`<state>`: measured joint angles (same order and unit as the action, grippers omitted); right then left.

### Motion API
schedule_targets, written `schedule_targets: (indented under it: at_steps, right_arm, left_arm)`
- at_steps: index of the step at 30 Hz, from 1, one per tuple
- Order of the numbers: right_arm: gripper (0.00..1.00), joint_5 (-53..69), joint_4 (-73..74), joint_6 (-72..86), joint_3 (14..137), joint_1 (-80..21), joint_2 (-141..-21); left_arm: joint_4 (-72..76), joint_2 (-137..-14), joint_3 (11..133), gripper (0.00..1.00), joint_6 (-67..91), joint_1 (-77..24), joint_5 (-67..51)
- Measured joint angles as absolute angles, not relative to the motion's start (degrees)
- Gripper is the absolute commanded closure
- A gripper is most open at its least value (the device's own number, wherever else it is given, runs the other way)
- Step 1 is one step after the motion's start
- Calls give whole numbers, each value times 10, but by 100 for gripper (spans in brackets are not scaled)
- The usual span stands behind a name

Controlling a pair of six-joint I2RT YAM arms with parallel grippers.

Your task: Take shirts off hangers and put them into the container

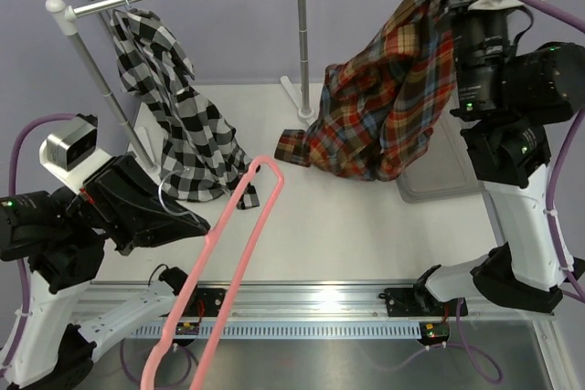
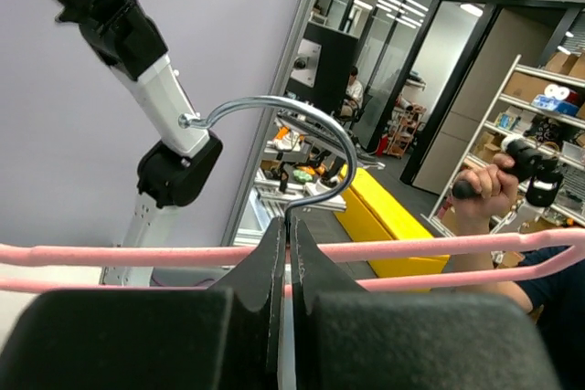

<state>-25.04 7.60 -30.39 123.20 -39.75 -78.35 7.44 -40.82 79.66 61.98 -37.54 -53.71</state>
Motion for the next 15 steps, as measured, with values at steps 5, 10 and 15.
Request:
schedule_targets:
  at_steps: [5,10,15]
  right_arm:
    - [100,-179,-23,-384,1341,-376,-835]
    - [100,-101,-119,-453,1392,-343,-870]
    - [100,-45,-183,-507,1404,-321,-886]
  left_arm:
    - [86,-391,732,100,597,-376,-548]
    - [48,-393,610,100,543,-376,-547]
    - [-65,-453,578,100,452,-376,-524]
